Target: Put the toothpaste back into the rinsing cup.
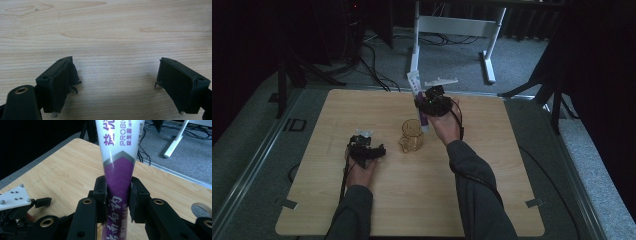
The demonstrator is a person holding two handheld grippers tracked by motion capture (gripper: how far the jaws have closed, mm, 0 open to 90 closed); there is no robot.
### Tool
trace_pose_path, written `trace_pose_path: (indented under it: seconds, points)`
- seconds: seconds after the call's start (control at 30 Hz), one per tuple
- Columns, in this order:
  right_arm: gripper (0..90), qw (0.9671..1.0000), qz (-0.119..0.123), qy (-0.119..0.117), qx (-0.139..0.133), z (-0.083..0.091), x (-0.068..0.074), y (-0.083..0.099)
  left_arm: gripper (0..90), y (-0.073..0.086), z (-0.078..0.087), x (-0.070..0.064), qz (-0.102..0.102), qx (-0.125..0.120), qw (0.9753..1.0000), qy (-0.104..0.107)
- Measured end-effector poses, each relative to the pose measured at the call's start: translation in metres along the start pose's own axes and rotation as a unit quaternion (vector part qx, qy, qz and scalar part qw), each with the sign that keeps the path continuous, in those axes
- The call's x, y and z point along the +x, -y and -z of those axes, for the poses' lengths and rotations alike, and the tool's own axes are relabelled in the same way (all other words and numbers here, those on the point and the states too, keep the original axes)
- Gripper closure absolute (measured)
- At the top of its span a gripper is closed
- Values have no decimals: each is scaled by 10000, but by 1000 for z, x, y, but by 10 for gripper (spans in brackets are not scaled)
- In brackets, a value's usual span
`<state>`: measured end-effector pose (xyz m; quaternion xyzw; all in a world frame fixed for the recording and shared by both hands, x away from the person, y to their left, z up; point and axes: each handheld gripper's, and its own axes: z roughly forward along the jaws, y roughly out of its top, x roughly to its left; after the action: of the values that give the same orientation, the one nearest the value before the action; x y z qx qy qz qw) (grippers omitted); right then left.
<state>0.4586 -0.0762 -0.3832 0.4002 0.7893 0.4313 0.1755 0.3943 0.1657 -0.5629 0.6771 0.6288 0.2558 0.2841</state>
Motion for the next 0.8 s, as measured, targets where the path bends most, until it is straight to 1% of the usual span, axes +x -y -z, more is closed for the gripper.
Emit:
trace_pose_path:
  seconds: [0.17, 0.3, 0.5, 0.57, 0.63, 0.8]
  points:
    - [712, 10000, -6, -2, -2, -3, 4, -2, 143, 0, 0, 0, 1, 0, 10000, 1]
    - [711, 10000, -8, -55, -32, -5, 8, -3, 143, 0, 0, 0, -3, 2, 10000, 1]
    - [709, 9999, 5, 2, -108, -10, 14, -2, 142, 0, 0, 0, -3, 3, 10000, 3]
    - [708, 9999, 12, 48, -105, -12, 14, -2, 143, 0, 0, 0, -2, 1, 10000, 2]
    - [707, 9999, -41, 73, -105, -13, 14, -1, 143, 0, 0, 0, -1, 2, 10000, 2]
    - [705, 9999, -17, 78, -86, -17, 16, 4, 142, 0, 0, 0, 2, -2, 10000, 1]
